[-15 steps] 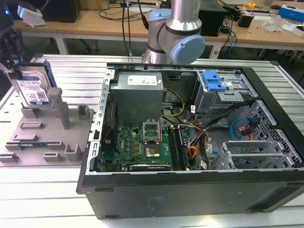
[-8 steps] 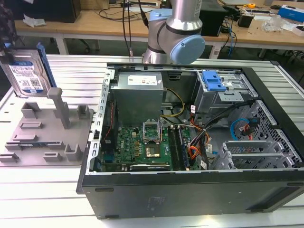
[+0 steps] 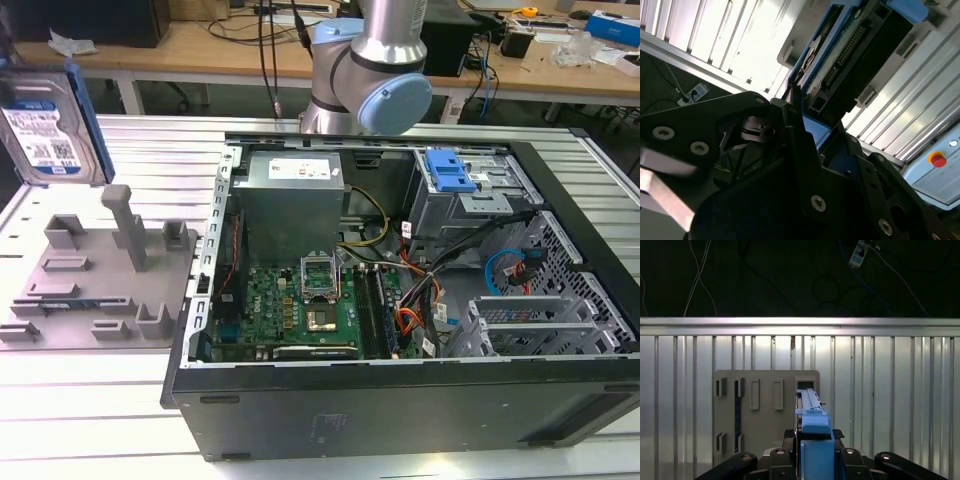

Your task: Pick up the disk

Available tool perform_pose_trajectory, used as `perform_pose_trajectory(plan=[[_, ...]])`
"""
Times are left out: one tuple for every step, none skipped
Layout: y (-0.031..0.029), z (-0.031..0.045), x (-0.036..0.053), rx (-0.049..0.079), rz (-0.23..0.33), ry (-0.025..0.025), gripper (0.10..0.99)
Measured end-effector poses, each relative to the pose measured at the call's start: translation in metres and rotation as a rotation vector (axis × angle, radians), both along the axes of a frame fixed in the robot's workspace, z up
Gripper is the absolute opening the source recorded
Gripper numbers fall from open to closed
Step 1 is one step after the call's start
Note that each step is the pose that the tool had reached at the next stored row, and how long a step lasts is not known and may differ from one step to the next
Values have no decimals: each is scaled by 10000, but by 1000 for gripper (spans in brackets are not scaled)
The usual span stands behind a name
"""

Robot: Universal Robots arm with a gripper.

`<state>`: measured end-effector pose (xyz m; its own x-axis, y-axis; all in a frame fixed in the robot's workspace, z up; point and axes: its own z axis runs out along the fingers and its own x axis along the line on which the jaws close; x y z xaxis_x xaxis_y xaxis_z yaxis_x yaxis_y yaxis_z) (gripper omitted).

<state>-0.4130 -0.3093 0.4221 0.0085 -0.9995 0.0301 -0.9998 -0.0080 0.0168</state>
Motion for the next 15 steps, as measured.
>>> perform_pose_trajectory(plan=[[-1, 45, 0, 0, 0, 0, 365], [-3, 116, 0, 0, 0, 0, 365], [-5, 192, 0, 0, 1, 1, 365], [-7, 238, 0, 0, 0, -1, 365], [-10, 330, 0, 0, 0, 0, 365], [-12, 401, 0, 0, 0, 0, 365], [-20, 555, 0, 1, 1, -1, 365], [-30, 650, 0, 0, 1, 1, 365], [-39, 702, 0, 1, 1, 0, 365], [-39, 702, 0, 2, -1, -1, 365], [-40, 702, 0, 1, 0, 0, 365], [-40, 703, 0, 1, 0, 1, 365], [-41, 703, 0, 0, 0, 1, 365], [-41, 703, 0, 1, 0, 1, 365], [-41, 702, 0, 1, 0, 0, 365]])
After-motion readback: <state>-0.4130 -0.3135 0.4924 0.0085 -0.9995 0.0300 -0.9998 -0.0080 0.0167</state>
